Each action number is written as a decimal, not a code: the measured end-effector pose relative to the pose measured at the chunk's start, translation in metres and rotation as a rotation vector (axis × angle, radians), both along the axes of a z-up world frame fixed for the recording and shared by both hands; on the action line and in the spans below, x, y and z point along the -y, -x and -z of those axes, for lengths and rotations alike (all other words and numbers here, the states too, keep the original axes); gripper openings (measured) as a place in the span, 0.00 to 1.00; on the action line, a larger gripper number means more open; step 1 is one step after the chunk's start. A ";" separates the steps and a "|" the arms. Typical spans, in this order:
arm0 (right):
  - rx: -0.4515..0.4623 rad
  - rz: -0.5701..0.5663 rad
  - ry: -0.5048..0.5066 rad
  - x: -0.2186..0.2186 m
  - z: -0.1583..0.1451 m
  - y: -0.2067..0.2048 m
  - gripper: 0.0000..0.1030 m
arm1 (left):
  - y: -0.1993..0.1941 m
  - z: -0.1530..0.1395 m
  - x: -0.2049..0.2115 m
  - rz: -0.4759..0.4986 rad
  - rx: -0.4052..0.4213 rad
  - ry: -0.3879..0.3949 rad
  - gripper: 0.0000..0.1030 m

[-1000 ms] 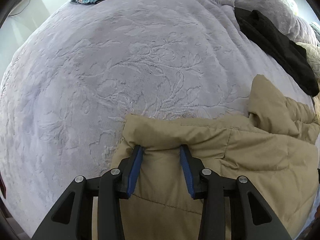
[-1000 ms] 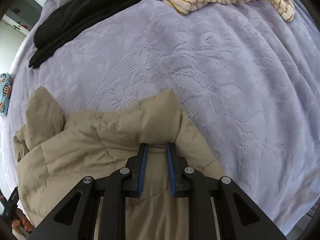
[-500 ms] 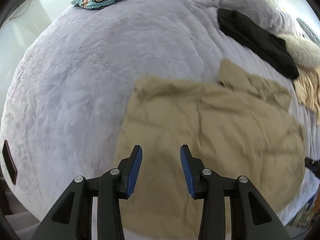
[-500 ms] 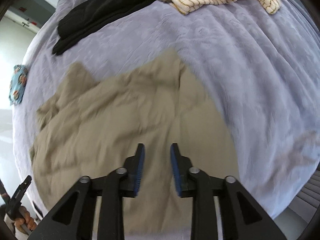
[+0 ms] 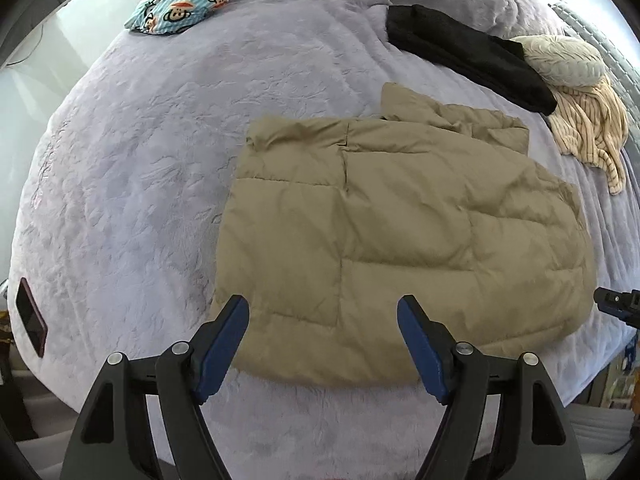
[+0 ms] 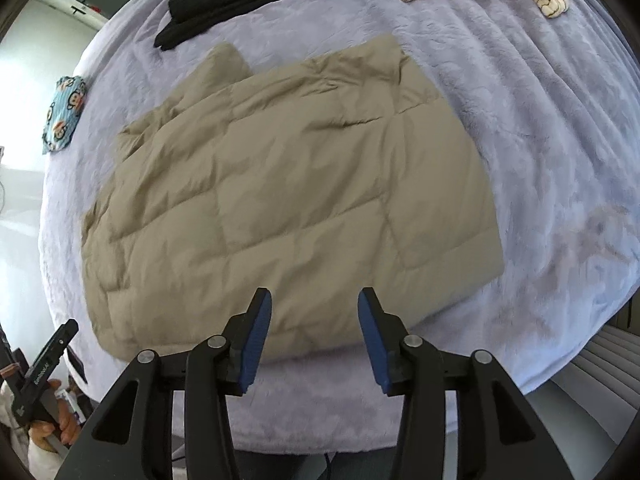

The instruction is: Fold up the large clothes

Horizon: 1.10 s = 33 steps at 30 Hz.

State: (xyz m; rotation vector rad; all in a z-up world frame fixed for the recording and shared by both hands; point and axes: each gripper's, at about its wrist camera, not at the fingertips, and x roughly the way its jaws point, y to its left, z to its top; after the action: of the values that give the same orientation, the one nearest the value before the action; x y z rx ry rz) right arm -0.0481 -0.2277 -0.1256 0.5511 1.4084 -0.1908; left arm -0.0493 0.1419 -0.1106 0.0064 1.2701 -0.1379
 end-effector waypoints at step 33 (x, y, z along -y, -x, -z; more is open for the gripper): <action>0.036 -0.156 -0.007 -0.064 -0.004 -0.016 1.00 | 0.012 0.015 -0.025 -0.089 -0.053 0.018 1.00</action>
State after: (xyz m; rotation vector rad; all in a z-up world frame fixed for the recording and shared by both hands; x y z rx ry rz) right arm -0.0323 -0.1639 -0.1213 0.4464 1.4108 -0.0508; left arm -0.0617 0.1666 -0.1254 -0.0693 1.3201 -0.0736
